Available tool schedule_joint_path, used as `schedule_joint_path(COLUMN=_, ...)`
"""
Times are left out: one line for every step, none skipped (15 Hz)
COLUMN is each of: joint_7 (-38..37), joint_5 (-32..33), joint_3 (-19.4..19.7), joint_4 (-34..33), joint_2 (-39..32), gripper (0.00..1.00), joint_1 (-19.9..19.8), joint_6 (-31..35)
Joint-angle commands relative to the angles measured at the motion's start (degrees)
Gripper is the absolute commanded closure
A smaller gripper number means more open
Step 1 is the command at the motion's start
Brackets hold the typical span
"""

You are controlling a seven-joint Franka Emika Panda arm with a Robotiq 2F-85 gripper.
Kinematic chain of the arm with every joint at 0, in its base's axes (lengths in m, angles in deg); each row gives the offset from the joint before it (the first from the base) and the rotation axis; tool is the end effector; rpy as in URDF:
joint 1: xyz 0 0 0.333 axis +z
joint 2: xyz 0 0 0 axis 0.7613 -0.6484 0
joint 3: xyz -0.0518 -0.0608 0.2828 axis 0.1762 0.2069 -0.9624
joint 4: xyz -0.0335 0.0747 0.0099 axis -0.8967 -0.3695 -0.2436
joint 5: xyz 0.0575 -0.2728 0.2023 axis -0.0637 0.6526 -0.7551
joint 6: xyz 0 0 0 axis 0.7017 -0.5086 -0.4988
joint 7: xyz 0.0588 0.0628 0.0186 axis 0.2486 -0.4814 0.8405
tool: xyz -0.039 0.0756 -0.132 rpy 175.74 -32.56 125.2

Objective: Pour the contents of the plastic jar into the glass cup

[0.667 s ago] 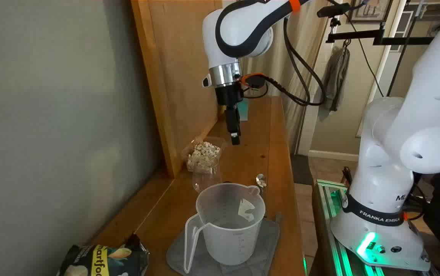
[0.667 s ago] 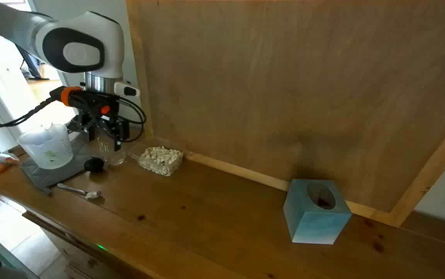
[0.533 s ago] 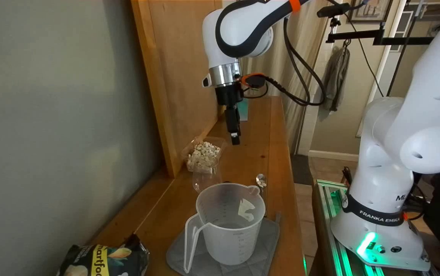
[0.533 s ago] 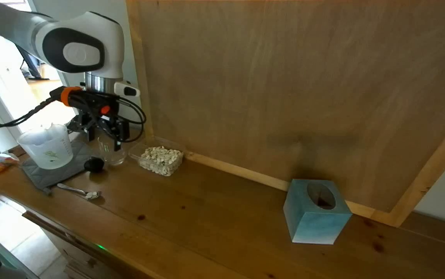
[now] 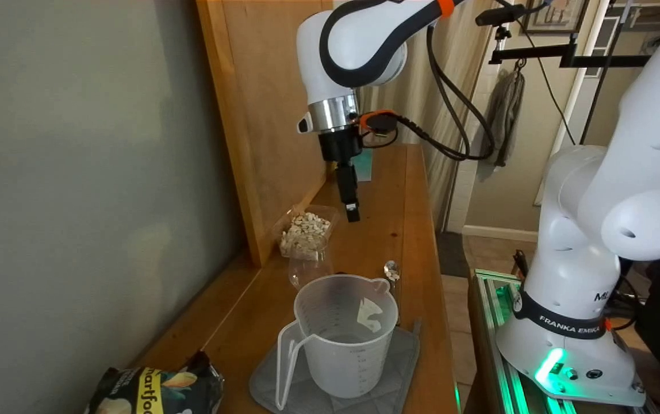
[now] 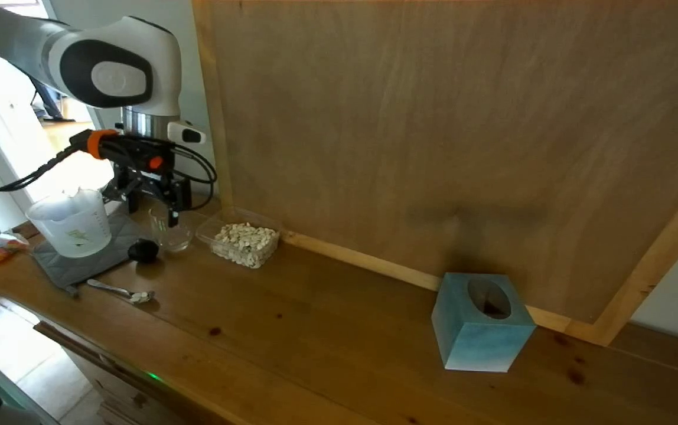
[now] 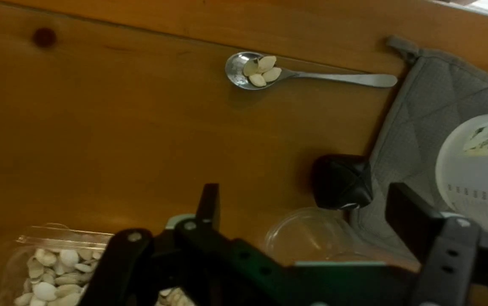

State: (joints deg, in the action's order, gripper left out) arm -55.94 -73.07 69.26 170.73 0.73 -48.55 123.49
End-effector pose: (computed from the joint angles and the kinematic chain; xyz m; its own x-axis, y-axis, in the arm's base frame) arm 0.3678 -0.0247 0.3539 0.9476 0.2314 -0.2204 0.2075 -0.9701 -0.1261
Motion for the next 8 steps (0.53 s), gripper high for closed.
schedule_joint_path(joint_7=-0.8, joint_5=2.0, joint_3=-5.9, joint_4=-1.8, joint_2=-1.2, gripper=0.0, joint_1=3.7, joint_6=-4.1)
schedule_joint_path(joint_7=-1.1, joint_5=2.6, joint_3=-7.7, joint_4=-2.2, joint_2=-1.6, gripper=0.0, joint_1=4.8, joint_6=-4.6)
schedule_joint_path(joint_7=-1.0, joint_5=3.2, joint_3=-9.2, joint_4=-2.6, joint_2=-2.0, gripper=0.0, joint_1=5.8, joint_6=-5.3)
schedule_joint_path(joint_7=-0.7, joint_5=4.2, joint_3=-10.7, joint_4=-3.4, joint_2=-2.2, gripper=0.0, joint_1=6.8, joint_6=-5.6)
schedule_joint_path(joint_7=0.1, joint_5=5.0, joint_3=-11.8, joint_4=-4.2, joint_2=-2.5, gripper=0.0, joint_1=7.6, joint_6=-5.8)
schedule_joint_path(joint_7=0.3, joint_5=5.8, joint_3=-12.6, joint_4=-4.9, joint_2=-2.8, gripper=0.0, joint_1=8.2, joint_6=-5.8)
schedule_joint_path(joint_7=0.9, joint_5=6.6, joint_3=-13.2, joint_4=-5.8, joint_2=-3.2, gripper=0.0, joint_1=8.7, joint_6=-5.7)
schedule_joint_path(joint_7=1.8, joint_5=7.4, joint_3=-13.6, joint_4=-6.5, joint_2=-3.8, gripper=0.0, joint_1=9.2, joint_6=-5.3)
